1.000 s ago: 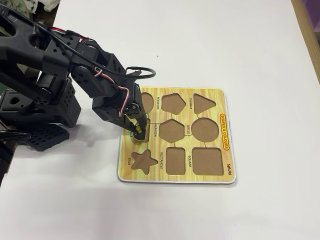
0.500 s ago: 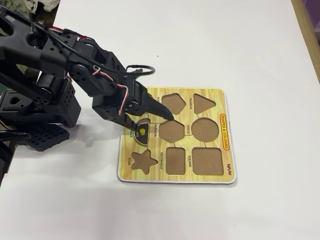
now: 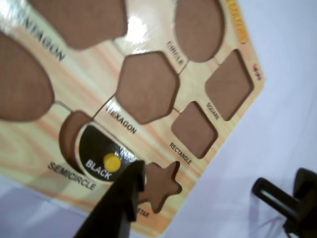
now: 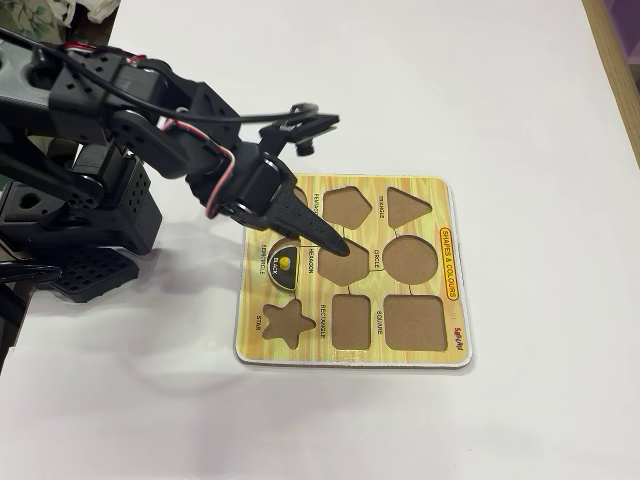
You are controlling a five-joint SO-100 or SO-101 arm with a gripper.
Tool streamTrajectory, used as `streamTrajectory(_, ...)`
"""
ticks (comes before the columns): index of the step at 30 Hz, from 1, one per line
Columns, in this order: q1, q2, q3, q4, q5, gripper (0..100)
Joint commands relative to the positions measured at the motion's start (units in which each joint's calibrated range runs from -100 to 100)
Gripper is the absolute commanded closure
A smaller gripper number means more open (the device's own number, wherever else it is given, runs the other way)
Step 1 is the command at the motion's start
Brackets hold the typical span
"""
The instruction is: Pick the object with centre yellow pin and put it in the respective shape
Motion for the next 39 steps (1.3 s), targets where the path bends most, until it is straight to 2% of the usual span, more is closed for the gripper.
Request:
streamTrajectory(1,-0.90,-4.29,-0.36,-0.62,-7.21,67)
streamTrajectory(12,-0.90,-20.77,5.76,-0.62,-27.30,67)
streamTrajectory(15,-0.90,-27.64,9.62,-0.62,-31.17,67)
streamTrajectory(25,-0.61,-43.37,17.72,-0.54,-32.53,67)
streamTrajectory(33,-0.81,-44.62,27.79,-0.54,-38.23,67)
streamTrajectory(39,-0.51,-44.62,28.15,12.08,-37.65,67)
